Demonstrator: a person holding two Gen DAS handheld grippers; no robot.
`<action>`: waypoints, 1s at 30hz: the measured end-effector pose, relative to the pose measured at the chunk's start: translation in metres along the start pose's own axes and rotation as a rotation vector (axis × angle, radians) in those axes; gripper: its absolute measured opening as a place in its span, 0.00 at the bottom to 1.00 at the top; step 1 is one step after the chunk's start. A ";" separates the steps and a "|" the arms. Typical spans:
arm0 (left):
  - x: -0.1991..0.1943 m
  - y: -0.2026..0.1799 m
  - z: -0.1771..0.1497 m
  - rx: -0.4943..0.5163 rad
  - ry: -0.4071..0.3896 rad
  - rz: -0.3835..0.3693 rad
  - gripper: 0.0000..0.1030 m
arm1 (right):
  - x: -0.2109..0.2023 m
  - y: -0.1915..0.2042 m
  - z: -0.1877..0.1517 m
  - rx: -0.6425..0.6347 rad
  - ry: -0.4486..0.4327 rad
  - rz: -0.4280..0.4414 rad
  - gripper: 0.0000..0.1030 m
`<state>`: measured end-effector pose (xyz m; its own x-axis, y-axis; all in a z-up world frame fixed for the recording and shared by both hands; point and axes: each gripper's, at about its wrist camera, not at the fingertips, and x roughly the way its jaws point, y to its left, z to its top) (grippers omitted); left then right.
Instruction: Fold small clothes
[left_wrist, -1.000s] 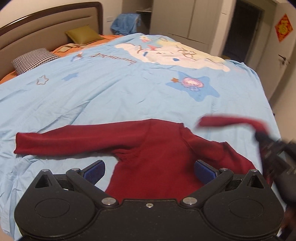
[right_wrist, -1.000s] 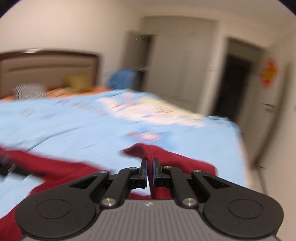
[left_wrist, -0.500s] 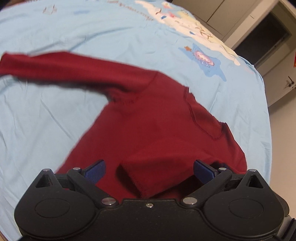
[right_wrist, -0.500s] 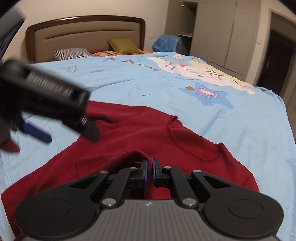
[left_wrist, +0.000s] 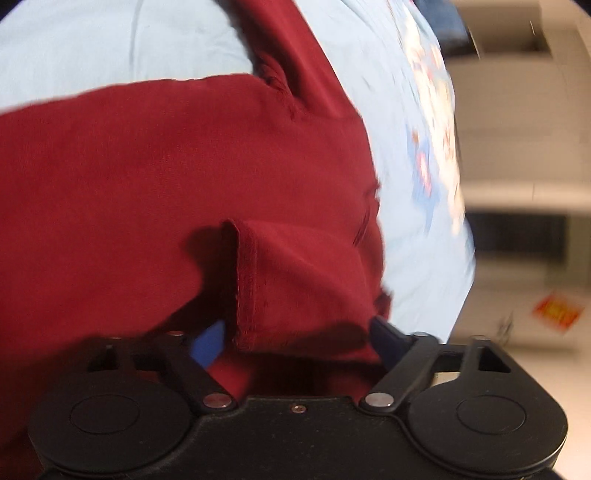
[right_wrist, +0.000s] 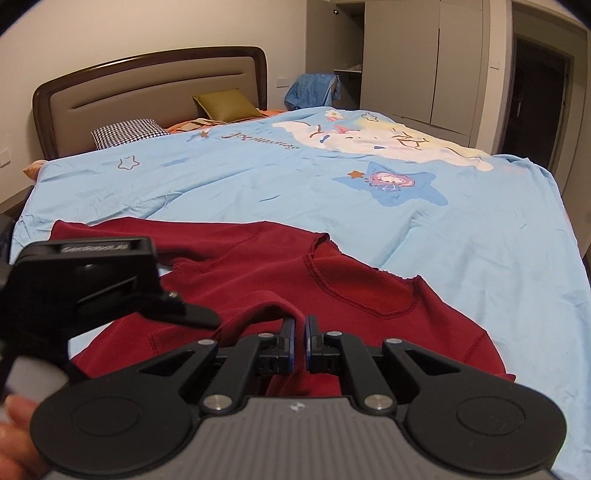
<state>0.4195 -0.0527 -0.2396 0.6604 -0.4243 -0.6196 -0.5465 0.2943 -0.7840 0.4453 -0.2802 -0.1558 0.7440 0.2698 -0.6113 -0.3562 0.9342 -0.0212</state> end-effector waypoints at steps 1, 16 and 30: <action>0.000 -0.002 -0.001 -0.016 -0.029 -0.007 0.59 | -0.001 -0.001 -0.001 0.000 0.000 0.000 0.06; 0.001 -0.072 0.029 0.316 -0.056 0.027 0.05 | -0.011 0.004 -0.006 -0.016 0.005 0.050 0.06; 0.016 -0.030 0.047 0.134 -0.006 0.104 0.48 | 0.005 0.009 -0.007 -0.005 0.046 0.087 0.06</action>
<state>0.4709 -0.0283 -0.2279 0.6069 -0.3804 -0.6978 -0.5387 0.4486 -0.7131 0.4422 -0.2717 -0.1647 0.6836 0.3384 -0.6466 -0.4211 0.9066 0.0292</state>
